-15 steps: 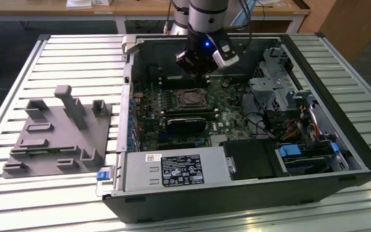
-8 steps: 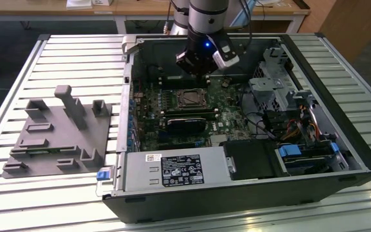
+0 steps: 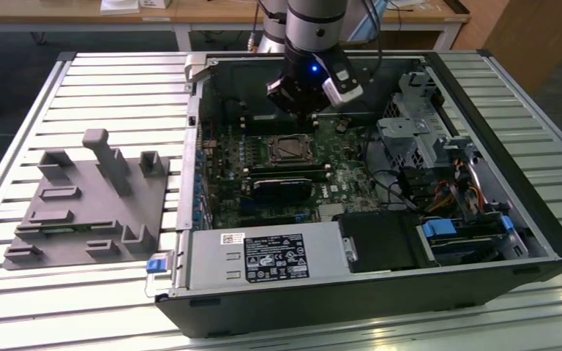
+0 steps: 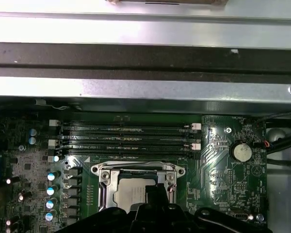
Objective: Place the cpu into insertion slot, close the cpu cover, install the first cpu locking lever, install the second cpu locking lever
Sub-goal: 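Install the second cpu locking lever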
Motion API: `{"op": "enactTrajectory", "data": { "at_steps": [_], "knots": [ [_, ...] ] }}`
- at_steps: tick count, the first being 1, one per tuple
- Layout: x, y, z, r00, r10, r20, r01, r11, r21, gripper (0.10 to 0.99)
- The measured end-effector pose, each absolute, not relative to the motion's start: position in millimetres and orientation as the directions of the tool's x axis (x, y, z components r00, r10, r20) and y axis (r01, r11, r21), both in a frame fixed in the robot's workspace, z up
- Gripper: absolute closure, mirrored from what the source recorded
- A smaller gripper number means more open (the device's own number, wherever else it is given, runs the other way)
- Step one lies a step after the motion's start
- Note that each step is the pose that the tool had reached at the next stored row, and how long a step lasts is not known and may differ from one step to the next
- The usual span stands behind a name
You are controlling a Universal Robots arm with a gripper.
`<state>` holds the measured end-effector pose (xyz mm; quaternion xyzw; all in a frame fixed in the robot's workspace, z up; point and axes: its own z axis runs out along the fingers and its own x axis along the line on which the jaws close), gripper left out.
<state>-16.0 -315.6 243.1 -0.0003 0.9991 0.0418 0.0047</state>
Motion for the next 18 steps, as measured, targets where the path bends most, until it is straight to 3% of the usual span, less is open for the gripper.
{"op": "enactTrajectory", "data": {
  "at_steps": [18],
  "knots": [
    [-16.0, -320.8, 242.6, -1.000, 0.000, -0.009, -0.001, 0.997, 0.083, 0.980]
  ]
}}
